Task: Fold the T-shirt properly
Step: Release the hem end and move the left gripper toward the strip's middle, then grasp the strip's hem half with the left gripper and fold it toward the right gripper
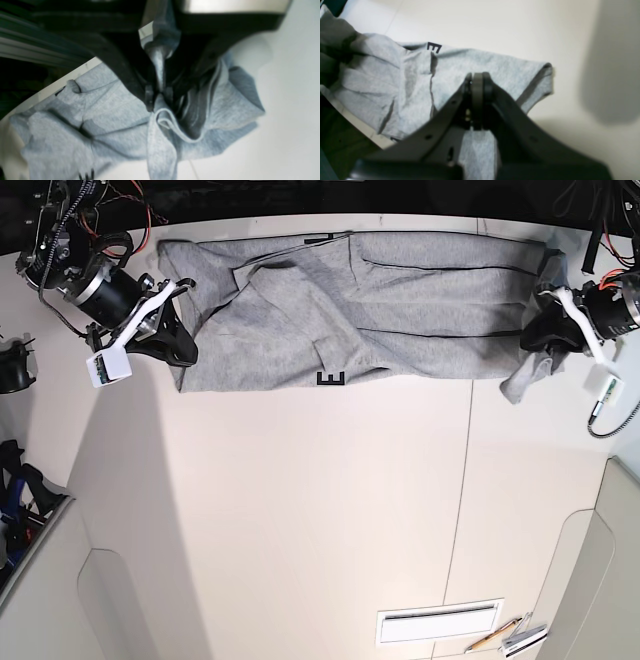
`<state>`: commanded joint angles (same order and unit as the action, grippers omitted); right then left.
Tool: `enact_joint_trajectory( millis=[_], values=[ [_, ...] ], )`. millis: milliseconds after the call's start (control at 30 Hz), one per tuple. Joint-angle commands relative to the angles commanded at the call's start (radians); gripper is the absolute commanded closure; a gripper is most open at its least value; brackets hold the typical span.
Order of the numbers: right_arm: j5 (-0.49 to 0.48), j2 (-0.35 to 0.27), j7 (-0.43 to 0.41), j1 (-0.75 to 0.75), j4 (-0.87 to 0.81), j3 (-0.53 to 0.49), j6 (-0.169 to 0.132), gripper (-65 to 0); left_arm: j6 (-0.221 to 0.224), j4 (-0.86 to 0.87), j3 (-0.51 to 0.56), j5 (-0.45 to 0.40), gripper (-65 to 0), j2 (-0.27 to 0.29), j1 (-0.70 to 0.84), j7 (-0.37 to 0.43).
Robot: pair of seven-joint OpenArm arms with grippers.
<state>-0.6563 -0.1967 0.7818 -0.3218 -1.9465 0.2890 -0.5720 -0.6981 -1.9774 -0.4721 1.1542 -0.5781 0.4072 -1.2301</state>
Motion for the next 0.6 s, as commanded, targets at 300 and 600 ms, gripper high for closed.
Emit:
enact_joint_trajectory(
  millis=[300,600],
  values=[
    [0.003,0.000,0.001,0.000,0.000,0.000,0.000,0.0,0.000,0.000,0.175,-0.089,0.0,0.147,-0.059,0.053],
    [0.003,0.000,0.000,0.000,0.000,0.000,0.000,0.0,0.000,0.002,0.287,-0.241,-1.3,0.248,-0.059,0.121]
  ],
)
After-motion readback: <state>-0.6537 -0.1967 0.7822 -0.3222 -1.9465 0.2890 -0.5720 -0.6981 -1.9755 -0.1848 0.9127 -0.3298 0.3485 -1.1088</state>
